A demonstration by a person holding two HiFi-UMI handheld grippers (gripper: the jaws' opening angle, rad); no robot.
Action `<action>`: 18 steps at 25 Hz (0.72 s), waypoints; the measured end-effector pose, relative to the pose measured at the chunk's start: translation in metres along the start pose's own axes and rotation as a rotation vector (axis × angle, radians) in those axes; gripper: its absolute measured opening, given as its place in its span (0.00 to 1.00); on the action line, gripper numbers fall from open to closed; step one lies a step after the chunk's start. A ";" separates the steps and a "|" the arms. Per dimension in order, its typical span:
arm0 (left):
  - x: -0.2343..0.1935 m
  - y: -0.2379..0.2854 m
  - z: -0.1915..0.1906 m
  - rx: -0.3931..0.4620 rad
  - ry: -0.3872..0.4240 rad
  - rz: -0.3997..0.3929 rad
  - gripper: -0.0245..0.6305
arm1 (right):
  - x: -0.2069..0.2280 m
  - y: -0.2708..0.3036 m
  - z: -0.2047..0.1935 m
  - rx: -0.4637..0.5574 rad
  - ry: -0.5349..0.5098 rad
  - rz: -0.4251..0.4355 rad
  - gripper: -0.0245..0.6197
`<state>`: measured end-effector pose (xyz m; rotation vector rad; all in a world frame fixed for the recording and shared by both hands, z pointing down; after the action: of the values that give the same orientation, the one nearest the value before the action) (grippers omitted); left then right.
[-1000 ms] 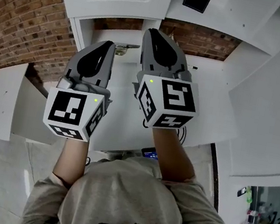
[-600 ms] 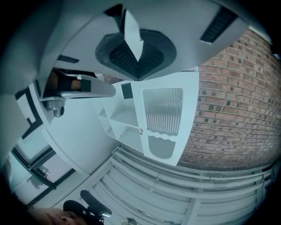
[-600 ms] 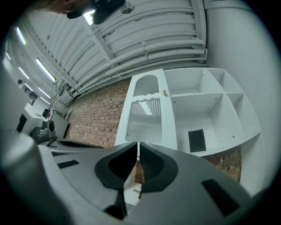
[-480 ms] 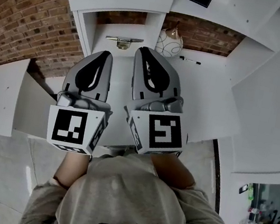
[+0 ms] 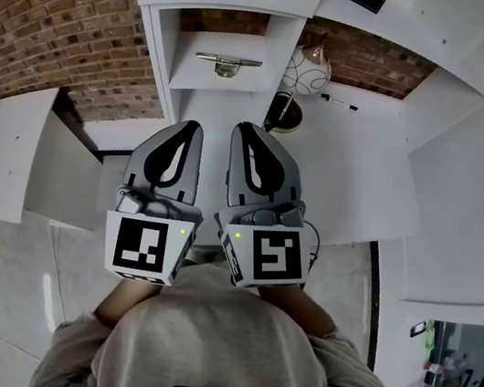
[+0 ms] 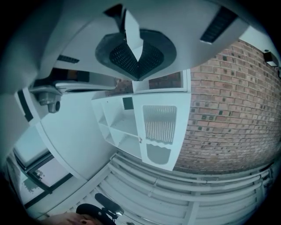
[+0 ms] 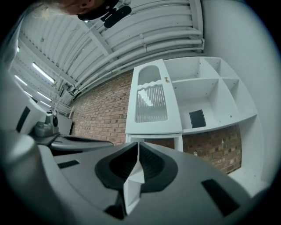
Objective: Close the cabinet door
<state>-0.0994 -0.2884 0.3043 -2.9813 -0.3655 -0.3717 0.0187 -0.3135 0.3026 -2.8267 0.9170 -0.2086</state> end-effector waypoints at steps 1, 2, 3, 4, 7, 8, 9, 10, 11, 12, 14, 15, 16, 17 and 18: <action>0.002 -0.002 -0.004 -0.003 -0.001 -0.001 0.05 | -0.001 -0.002 -0.002 0.000 0.002 -0.004 0.08; 0.004 -0.003 -0.008 -0.009 -0.004 -0.003 0.05 | -0.001 -0.004 -0.004 0.000 -0.004 -0.009 0.08; 0.006 -0.004 -0.011 -0.015 -0.009 -0.007 0.05 | -0.002 -0.005 -0.005 0.000 -0.015 -0.013 0.07; 0.007 -0.004 -0.014 -0.020 -0.014 -0.013 0.05 | -0.003 -0.006 -0.007 -0.001 -0.025 -0.018 0.07; 0.011 -0.003 -0.017 -0.022 -0.022 -0.025 0.05 | -0.004 -0.009 -0.012 -0.007 -0.028 -0.023 0.07; 0.012 -0.003 -0.018 -0.018 -0.023 -0.027 0.05 | -0.003 -0.010 -0.014 -0.009 -0.025 -0.025 0.07; 0.012 -0.003 -0.018 -0.012 -0.021 -0.029 0.05 | -0.003 -0.010 -0.014 -0.011 -0.023 -0.026 0.07; 0.012 -0.003 -0.017 -0.007 -0.020 -0.029 0.05 | -0.002 -0.011 -0.015 -0.012 -0.023 -0.027 0.07; 0.013 -0.003 -0.017 -0.005 -0.024 -0.029 0.05 | -0.002 -0.011 -0.014 -0.011 -0.023 -0.027 0.07; 0.013 -0.003 -0.016 -0.004 -0.027 -0.028 0.05 | -0.003 -0.011 -0.014 -0.010 -0.024 -0.026 0.07; 0.014 -0.003 -0.015 -0.005 -0.023 -0.032 0.05 | -0.002 -0.012 -0.013 -0.010 -0.028 -0.026 0.07; 0.015 -0.002 -0.015 -0.004 -0.021 -0.037 0.05 | -0.001 -0.012 -0.013 -0.009 -0.028 -0.028 0.06; 0.016 -0.002 -0.015 -0.004 -0.019 -0.043 0.05 | -0.001 -0.013 -0.013 -0.009 -0.027 -0.030 0.07; 0.017 -0.001 -0.015 -0.003 -0.015 -0.048 0.05 | -0.001 -0.013 -0.013 -0.010 -0.027 -0.032 0.07; 0.017 0.000 -0.015 -0.002 -0.010 -0.053 0.05 | -0.001 -0.013 -0.013 -0.011 -0.028 -0.033 0.07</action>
<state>-0.0871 -0.2864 0.3233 -2.9813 -0.4467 -0.3620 0.0233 -0.3038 0.3184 -2.8484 0.8692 -0.1681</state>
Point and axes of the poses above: the fingertips, and each gripper's own axes: y forward along the fingers, x to its right, z out of its top, the point moved 7 cm from there along -y, backward along the fingers, and after that the axes turned 9 degrees about y, right-handed, at the moved point
